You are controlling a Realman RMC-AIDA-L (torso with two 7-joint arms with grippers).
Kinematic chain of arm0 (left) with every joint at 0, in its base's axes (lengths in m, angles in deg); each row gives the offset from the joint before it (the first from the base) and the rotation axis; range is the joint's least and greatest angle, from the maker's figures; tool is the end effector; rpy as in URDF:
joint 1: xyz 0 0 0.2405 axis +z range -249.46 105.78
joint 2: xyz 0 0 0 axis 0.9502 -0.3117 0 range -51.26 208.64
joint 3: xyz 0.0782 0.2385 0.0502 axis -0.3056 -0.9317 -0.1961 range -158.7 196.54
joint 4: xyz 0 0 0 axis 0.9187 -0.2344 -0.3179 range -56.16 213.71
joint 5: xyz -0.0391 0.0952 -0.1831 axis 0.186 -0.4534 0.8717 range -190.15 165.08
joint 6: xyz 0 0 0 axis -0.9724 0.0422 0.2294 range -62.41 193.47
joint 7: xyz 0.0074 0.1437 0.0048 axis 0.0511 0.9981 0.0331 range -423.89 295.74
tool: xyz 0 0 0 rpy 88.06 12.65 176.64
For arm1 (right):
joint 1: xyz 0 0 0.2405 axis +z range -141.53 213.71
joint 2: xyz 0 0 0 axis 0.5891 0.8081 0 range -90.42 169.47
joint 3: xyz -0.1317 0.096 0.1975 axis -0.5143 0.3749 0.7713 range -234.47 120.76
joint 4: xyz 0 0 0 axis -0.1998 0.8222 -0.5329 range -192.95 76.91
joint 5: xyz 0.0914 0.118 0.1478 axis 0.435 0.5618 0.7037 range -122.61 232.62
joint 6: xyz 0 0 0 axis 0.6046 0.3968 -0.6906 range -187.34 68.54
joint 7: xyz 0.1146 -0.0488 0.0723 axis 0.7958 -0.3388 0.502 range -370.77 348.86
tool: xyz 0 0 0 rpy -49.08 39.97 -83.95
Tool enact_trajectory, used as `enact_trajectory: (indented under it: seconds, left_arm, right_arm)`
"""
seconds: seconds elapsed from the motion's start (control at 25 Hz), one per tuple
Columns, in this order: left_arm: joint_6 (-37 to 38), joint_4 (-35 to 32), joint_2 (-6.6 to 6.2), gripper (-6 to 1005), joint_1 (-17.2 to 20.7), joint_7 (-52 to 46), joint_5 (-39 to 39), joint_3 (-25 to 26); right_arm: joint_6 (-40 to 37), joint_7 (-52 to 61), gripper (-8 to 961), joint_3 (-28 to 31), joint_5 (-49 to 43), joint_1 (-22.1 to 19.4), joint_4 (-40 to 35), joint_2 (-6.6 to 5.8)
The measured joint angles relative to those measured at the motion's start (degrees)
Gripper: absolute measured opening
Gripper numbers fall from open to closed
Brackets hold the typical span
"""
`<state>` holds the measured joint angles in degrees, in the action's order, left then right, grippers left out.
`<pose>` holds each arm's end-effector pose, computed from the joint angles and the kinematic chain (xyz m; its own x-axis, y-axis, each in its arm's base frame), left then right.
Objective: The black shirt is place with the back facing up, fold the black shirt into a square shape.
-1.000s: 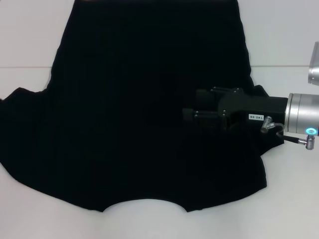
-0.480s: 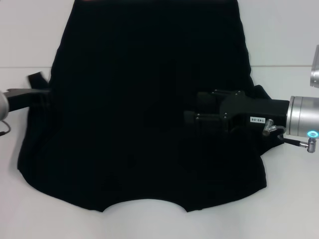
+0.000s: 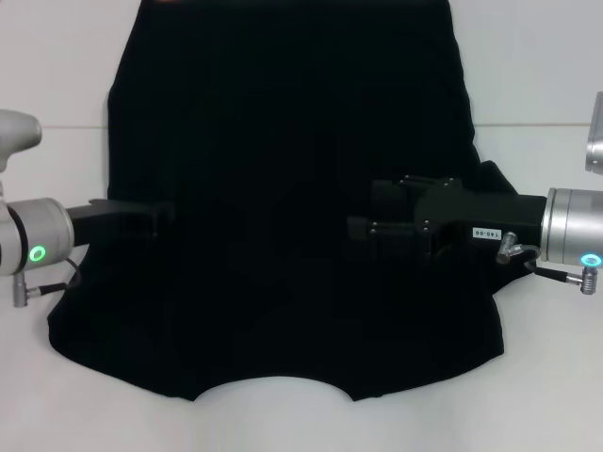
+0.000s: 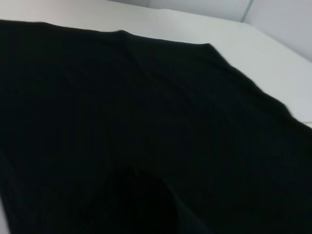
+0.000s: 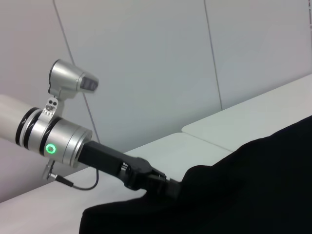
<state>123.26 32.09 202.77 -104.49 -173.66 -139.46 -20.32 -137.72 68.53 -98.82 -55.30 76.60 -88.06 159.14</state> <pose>-0.2869 0.3927 0.0078 0.5849 0.6128 0.5314 0.8106 -0.4173 -0.4109 0.2132 0.3796 -0.0273 0.7872 -0.3086 -0.5339 -0.4551 -0.8749 -0.1653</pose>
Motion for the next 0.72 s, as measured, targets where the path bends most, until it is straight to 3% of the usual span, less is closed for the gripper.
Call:
enact_trajectory:
  seconds: [0.2, 0.4, 0.6, 0.72]
  left_arm:
    - [3.04, 0.87, -0.11, 2, 0.00, 0.25, 1.47, -0.78]
    - [5.65, 0.96, -0.10, 112, -0.15, 0.45, 4.13, -1.67]
    - [12.75, 1.13, -0.35, 285, -0.04, 1.27, 8.12, -1.68]
    - [19.07, 2.78, -0.83, 418, 0.52, 5.97, 14.16, -0.87]
  right_arm:
    - [0.00, -0.46, 816, 0.12, 0.00, 0.00, 0.09, 0.00]
    - [0.02, -0.47, 816, 0.43, 0.00, 0.01, -0.33, -0.15]
    - [0.47, 1.38, 816, 0.76, 0.00, 0.01, -0.62, -1.00]
    - [1.25, 5.85, 816, 1.12, -0.01, 0.01, -1.15, -2.16]
